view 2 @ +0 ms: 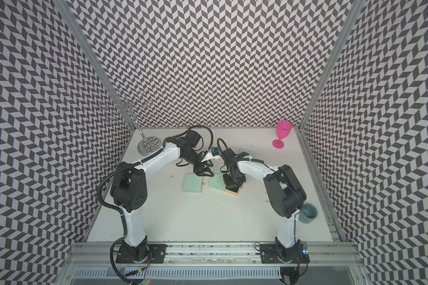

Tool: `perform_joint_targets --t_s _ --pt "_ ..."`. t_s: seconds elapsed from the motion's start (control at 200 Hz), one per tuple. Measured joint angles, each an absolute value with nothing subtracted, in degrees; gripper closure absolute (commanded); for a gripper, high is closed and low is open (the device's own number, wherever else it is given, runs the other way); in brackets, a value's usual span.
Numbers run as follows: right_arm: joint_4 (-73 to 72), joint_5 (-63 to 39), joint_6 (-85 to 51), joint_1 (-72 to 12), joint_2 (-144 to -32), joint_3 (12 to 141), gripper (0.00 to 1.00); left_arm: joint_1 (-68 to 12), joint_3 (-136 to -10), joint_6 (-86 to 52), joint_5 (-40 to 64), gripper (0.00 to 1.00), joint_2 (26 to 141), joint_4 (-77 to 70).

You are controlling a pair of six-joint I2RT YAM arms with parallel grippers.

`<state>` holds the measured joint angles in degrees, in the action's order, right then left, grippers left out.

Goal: Place the earrings into the drawer-style jewelry box
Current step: Insert the earring into the inner lining.

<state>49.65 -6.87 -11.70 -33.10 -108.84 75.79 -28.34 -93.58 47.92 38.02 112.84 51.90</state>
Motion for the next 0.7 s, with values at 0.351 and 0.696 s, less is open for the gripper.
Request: perform_joint_targets --t_s 0.351,0.696 --pt "49.4 -6.9 -11.6 -33.3 -108.9 75.8 0.94 -28.2 -93.5 47.9 38.0 0.32 112.8 51.9" --pt "48.3 -6.8 -11.4 -33.6 -109.0 74.8 0.94 -28.0 -93.3 47.9 37.9 0.32 112.8 51.9"
